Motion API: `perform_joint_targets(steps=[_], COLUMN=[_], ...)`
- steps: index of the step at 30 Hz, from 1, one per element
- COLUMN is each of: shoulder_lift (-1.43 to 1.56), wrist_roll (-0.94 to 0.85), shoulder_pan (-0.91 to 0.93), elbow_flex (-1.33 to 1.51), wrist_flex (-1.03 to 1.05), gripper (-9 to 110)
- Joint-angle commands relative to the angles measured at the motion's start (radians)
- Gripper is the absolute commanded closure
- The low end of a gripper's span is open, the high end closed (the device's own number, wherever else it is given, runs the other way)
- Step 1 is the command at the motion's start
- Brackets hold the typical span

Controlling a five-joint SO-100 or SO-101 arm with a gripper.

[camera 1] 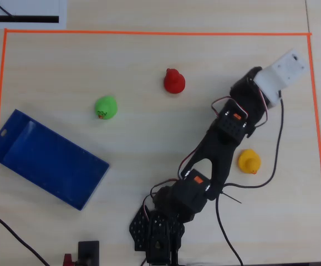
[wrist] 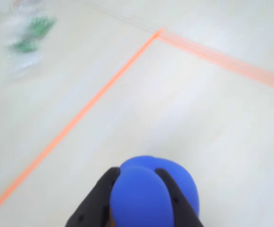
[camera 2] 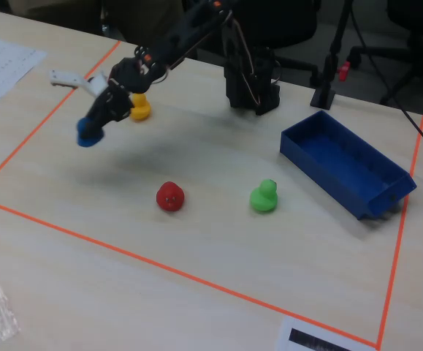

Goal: Grasp blue duck and put it into box.

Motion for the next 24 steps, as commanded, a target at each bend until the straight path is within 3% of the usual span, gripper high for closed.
perform_joint_targets(steps=[1, 7, 12, 24], shoulder_lift=[0.287, 0.376, 0.29, -0.101], wrist_roll=[0.141, 0.433, 0.629, 0.669], shoulder_pan=[-0.258, -0.739, -1.088, -1.598], elbow_flex=[-0.051, -0.155, -0.305, -0.678], wrist_flex=[0.581, 1.003, 1.18, 1.328], gripper=[101, 101, 101, 101])
